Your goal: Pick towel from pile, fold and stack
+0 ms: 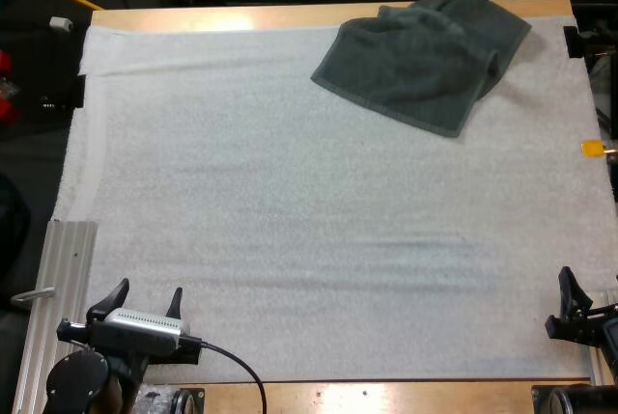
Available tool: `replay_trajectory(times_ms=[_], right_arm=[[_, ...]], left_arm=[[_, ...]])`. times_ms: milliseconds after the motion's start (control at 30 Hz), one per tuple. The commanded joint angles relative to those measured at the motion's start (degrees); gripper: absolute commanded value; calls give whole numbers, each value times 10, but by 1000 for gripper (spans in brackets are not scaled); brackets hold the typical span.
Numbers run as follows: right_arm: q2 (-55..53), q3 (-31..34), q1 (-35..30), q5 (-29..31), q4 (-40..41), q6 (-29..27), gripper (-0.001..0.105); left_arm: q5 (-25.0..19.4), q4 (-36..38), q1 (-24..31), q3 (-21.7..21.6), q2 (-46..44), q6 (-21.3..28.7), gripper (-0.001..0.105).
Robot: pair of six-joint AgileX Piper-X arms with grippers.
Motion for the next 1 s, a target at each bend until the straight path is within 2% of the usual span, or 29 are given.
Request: replay_trajectory(times_ms=[0, 200, 400, 567, 667, 867, 967], right_arm=[[-22, -2, 0, 0, -5, -1, 69], [-15, -9, 0, -4, 5, -3, 69], [44, -82, 0, -31, 28, -6, 69], [120, -161, 0, -100, 29, -6, 69], [165, -203, 0, -153, 30, -6, 69], [245, -274, 0, -246, 29, -6, 69], [288, -298, 0, -247, 25, -6, 69]], left_arm=[[3, -5, -3, 0, -78, 0, 62], [5, -8, -3, -3, -76, 0, 62], [54, -8, -3, -61, -25, 0, 62], [125, -8, -3, -127, 55, 0, 62], [150, -12, -20, -155, 95, 0, 62], [154, -12, -77, -202, 164, 0, 62], [154, -12, -93, -215, 186, 0, 62]])
